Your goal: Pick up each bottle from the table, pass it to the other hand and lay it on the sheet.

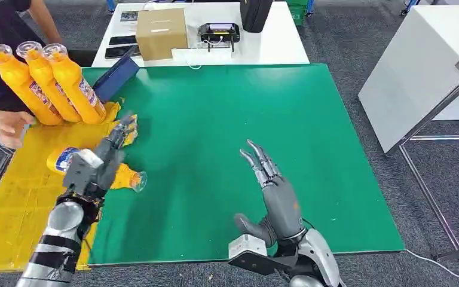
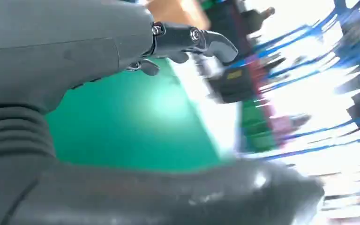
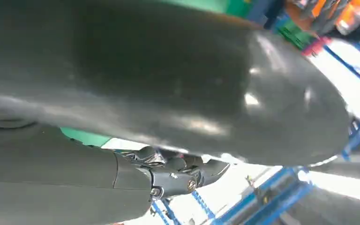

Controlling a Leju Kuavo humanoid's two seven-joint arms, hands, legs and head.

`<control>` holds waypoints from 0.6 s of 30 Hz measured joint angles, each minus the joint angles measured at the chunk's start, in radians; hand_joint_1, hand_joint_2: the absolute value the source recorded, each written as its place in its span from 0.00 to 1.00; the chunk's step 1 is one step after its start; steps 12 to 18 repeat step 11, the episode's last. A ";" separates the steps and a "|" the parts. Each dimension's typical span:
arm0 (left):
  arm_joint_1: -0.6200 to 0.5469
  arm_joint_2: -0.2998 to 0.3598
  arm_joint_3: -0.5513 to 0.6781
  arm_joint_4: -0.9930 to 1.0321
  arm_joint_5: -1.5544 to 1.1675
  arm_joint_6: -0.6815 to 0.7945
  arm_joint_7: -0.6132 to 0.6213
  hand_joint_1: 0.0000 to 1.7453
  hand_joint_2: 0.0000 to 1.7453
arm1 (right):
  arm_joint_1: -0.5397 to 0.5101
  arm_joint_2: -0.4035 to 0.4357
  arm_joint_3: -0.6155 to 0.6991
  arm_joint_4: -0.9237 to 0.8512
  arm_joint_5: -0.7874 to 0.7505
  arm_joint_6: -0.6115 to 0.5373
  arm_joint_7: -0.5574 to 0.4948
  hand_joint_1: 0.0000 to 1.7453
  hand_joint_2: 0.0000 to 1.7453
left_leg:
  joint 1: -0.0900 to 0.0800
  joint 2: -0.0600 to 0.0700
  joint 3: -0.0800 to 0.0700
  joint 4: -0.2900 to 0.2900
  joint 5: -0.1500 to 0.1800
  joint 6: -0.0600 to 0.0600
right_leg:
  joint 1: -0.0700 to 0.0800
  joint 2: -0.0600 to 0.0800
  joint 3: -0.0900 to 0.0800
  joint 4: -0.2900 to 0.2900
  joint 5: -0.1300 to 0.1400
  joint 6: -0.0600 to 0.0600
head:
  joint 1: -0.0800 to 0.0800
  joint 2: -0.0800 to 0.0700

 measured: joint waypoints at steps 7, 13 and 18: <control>0.070 -0.066 0.036 -0.172 0.174 -0.108 0.011 0.00 0.00 | 0.066 0.037 -0.063 -0.035 -0.099 -0.097 -0.127 0.00 0.00 | 0.000 -0.001 0.000 0.000 0.000 0.000 | 0.000 0.000 0.000 0.000 0.000 0.000 | -0.001 0.000; 0.136 -0.081 -0.028 -0.221 0.147 -0.163 0.002 0.00 0.00 | 0.108 0.050 -0.092 -0.044 -0.100 -0.102 -0.155 0.00 0.00 | 0.000 0.000 0.000 0.000 0.000 0.000 | 0.000 0.000 0.000 0.000 0.000 0.000 | 0.000 0.000; 0.136 -0.081 -0.028 -0.221 0.147 -0.163 0.002 0.00 0.00 | 0.108 0.050 -0.092 -0.044 -0.100 -0.102 -0.155 0.00 0.00 | 0.000 0.000 0.000 0.000 0.000 0.000 | 0.000 0.000 0.000 0.000 0.000 0.000 | 0.000 0.000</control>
